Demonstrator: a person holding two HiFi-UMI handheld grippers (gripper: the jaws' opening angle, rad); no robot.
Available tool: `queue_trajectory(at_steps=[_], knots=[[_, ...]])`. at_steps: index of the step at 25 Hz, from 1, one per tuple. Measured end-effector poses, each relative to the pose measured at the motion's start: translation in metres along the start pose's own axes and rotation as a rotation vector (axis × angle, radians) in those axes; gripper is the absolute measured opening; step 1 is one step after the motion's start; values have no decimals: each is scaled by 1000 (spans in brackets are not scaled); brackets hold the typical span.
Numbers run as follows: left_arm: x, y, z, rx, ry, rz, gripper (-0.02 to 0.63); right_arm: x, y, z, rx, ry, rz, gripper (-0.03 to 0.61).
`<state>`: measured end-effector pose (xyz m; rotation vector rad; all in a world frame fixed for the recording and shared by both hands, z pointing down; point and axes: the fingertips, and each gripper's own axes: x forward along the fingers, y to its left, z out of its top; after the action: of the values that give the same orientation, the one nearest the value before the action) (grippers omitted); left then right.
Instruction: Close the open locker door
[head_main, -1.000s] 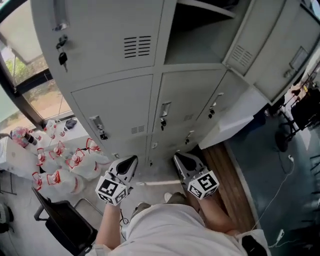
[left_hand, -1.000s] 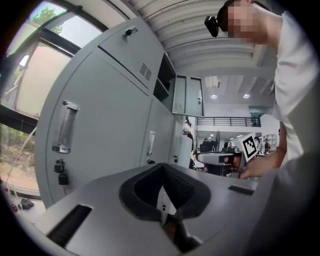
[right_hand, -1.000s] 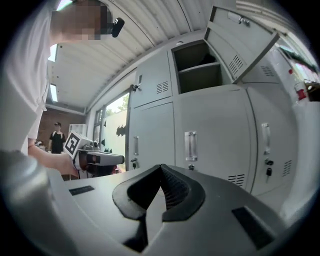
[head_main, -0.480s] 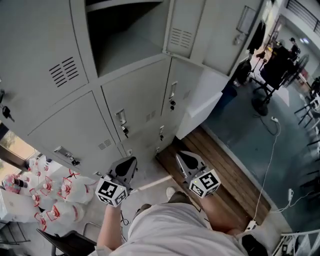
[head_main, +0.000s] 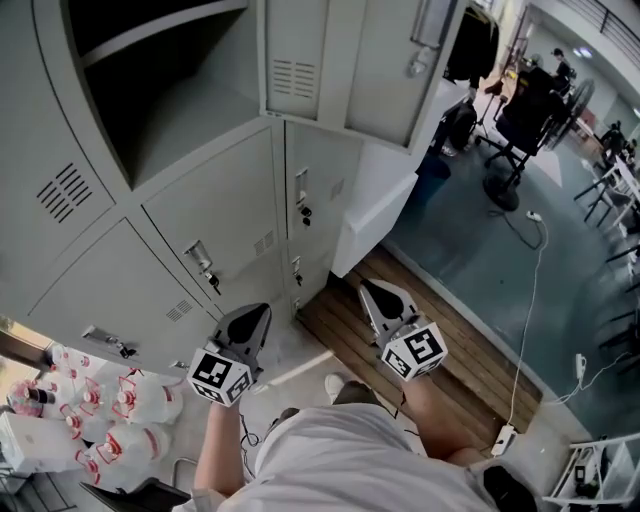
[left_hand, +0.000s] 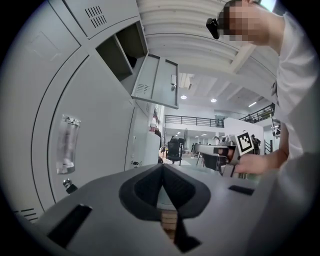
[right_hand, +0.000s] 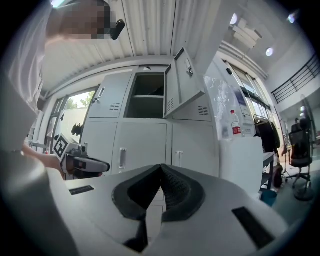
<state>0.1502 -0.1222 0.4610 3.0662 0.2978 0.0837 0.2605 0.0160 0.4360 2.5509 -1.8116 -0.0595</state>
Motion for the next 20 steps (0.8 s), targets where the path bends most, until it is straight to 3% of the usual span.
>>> queue_trajectory(at_steps=[9,20], knots=[[38,0,20,32,-8,11,3,14,-52,46,-54,-98,-27,9],[67,3,31,69,-2,48,3,40,-103,114,-88,-252,-35,52]])
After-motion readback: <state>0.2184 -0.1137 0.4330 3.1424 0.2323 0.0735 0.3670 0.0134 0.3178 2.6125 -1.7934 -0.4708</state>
